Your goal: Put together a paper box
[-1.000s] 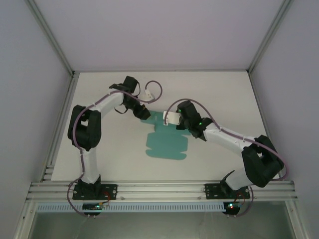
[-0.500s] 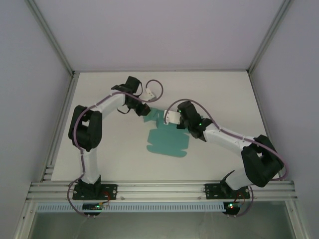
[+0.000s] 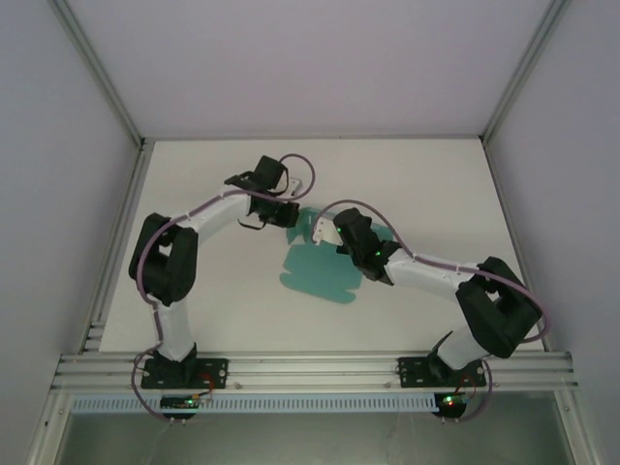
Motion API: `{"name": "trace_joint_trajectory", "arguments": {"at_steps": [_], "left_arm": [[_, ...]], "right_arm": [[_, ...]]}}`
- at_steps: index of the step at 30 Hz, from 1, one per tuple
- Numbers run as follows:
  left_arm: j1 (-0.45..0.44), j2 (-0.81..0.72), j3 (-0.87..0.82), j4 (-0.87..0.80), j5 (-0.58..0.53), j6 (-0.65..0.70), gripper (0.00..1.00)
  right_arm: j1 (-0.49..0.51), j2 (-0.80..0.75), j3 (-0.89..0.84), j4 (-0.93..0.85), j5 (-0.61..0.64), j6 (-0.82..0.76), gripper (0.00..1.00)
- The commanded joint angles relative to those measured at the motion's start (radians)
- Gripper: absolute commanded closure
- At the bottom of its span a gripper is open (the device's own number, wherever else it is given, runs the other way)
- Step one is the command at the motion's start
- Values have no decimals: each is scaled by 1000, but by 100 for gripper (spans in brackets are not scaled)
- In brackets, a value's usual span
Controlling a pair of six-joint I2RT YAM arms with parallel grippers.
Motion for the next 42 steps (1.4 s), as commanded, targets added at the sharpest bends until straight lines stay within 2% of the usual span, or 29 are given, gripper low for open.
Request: {"name": "trace_joint_trajectory", "arguments": {"at_steps": [1, 5, 9, 13, 17, 23, 27, 30, 35, 37, 38, 40, 41, 42], "left_arm": [[-47, -83, -18, 89, 59, -108, 100], [-53, -106, -56, 119, 71, -102, 100], [-50, -88, -67, 92, -17, -29, 100], [-51, -85, -131, 119, -41, 113, 100], [-51, -101, -188, 156, -66, 197, 100], [-52, -133, -237, 192, -17, 280, 100], [-53, -130, -232, 185, -22, 301, 100], [-53, -134, -229, 191, 4, 309, 100], [-53, -120, -206, 189, -20, 293, 100], [-52, -113, -194, 185, -36, 268, 96], [-51, -111, -192, 184, -35, 260, 88], [-46, -116, -196, 189, -35, 233, 79], [-40, -121, -199, 191, -33, 216, 67], [-32, -129, -204, 193, -28, 203, 62]], "right_arm": [[26, 28, -18, 40, -39, 50, 100], [17, 24, -29, 71, -63, 56, 100], [-3, 9, -28, 45, -71, 45, 100], [-74, -33, -4, -104, -159, 33, 92], [-149, -65, 62, -290, -261, 35, 81], [-214, -38, 115, -373, -305, -5, 78], [-226, -9, 147, -388, -303, -13, 78], [-223, 18, 143, -323, -272, -31, 78], [-209, 69, 134, -213, -192, -65, 97], [-197, 74, 107, -128, -130, -100, 100], [-191, 72, 88, -80, -108, -121, 100], [-179, 59, 51, 21, -75, -159, 100], [-173, 50, 35, 65, -62, -171, 100], [-167, 44, 22, 99, -54, -184, 100]]}}
